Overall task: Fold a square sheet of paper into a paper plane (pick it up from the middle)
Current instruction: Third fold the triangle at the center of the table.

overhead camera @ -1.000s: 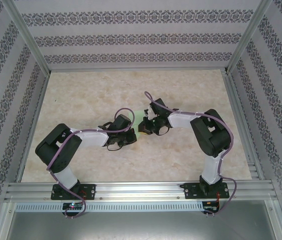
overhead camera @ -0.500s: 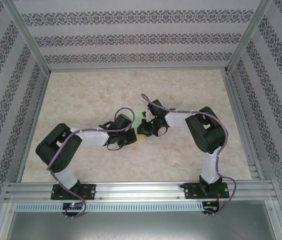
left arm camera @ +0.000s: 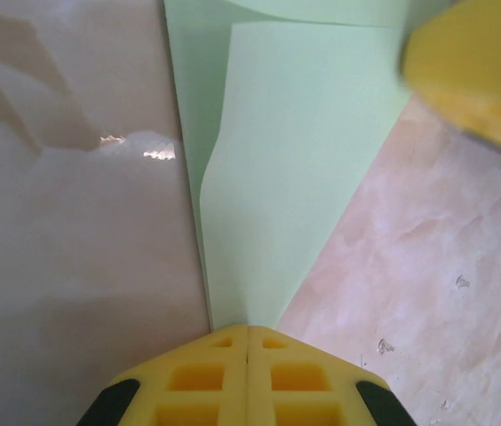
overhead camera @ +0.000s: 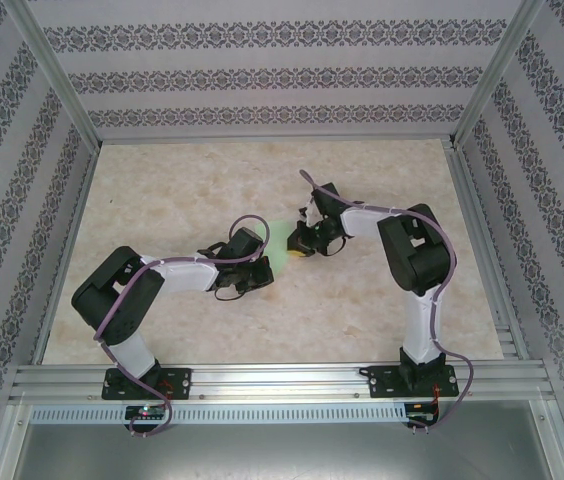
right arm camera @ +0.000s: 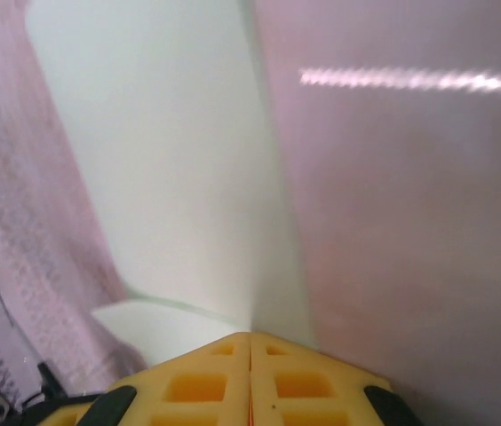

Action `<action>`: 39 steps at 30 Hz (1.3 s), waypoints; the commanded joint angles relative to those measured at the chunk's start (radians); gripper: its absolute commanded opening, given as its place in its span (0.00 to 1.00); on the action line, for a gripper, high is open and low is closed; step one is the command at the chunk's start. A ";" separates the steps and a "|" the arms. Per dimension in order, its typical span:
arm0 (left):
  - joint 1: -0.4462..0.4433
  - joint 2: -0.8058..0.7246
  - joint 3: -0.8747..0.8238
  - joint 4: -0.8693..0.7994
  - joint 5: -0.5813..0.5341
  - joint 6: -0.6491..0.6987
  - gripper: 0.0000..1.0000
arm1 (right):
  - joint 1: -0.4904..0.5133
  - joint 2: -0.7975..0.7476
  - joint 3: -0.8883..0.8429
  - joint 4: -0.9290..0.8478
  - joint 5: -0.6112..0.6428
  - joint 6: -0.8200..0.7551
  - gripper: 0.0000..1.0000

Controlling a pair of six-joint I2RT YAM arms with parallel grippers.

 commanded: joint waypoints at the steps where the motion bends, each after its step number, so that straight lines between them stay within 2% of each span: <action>1: -0.009 0.063 -0.041 -0.217 -0.048 0.005 0.00 | -0.052 0.038 0.049 -0.007 0.148 -0.043 0.08; 8: -0.009 0.044 -0.023 -0.209 -0.048 0.018 0.00 | -0.049 -0.074 0.053 -0.017 0.128 -0.060 0.09; 14: -0.009 -0.006 0.005 -0.178 -0.043 0.051 0.00 | 0.035 -0.169 -0.032 -0.023 0.148 -0.081 0.10; 19: -0.009 -0.048 0.005 -0.151 -0.043 0.065 0.00 | 0.131 -0.141 -0.065 -0.019 0.155 -0.090 0.09; 24: -0.009 -0.059 -0.009 -0.119 -0.033 0.057 0.00 | 0.180 -0.092 -0.066 -0.009 0.131 -0.100 0.05; 39: -0.006 -0.073 -0.030 0.055 -0.018 0.029 0.01 | 0.188 -0.043 -0.065 -0.022 0.152 -0.118 0.03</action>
